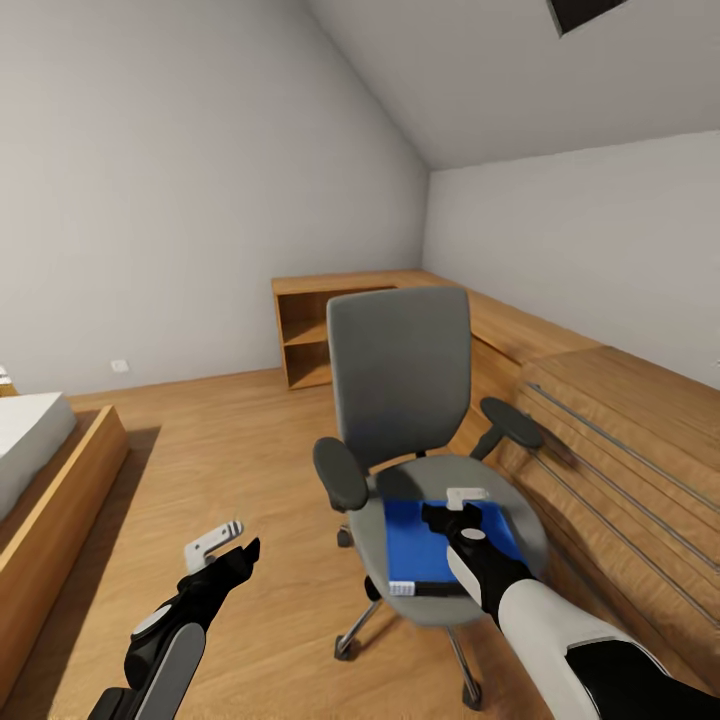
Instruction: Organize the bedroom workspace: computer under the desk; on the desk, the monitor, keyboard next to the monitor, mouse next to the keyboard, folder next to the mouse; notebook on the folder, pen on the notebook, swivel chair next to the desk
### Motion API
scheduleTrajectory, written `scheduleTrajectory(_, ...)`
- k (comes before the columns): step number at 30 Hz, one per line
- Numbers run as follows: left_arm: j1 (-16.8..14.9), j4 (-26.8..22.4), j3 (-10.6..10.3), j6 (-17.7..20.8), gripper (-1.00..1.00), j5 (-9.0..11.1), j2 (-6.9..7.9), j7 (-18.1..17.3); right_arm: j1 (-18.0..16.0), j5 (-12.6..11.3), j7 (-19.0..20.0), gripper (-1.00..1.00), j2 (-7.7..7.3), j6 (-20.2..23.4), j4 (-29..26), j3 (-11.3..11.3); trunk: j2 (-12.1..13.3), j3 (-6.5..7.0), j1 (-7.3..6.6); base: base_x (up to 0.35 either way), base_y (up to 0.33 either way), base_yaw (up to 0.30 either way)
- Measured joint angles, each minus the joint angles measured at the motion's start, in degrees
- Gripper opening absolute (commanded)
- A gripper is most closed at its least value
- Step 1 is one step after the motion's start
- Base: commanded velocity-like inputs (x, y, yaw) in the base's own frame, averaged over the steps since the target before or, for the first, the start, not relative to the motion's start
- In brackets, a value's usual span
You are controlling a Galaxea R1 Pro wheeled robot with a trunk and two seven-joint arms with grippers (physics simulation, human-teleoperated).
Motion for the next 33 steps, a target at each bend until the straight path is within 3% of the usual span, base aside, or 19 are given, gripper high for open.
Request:
scheduleTrajectory(3,0.00,0.02,0.00,0.00,1.00,0.02,0.00,0.00,0.02,0.10,0.05,1.00,0.01,-1.32,0.71,0.08,0.00,0.00,-0.01,-0.135,0.000,0.000)
scheduleTrajectory(16,0.00,0.10,0.00,0.00,1.00,0.10,0.00,0.06,-0.01,0.00,0.04,1.00,0.00,-0.04,0.05,0.04,0.00,0.00,-0.01,-0.141,0.000,0.000)
scheduleTrajectory(27,0.00,0.11,0.00,0.00,1.00,0.12,0.00,0.05,0.00,0.01,0.00,1.00,0.00,-0.11,0.08,0.01,0.00,0.00,-0.02,-0.022,0.000,0.000)
scheduleTrajectory(33,0.00,0.12,0.00,0.00,1.00,0.06,0.00,0.08,0.00,-0.02,0.01,1.00,0.00,-0.23,1.92,0.06,2.39,1.07,-1.33,0.000,0.000,0.000)
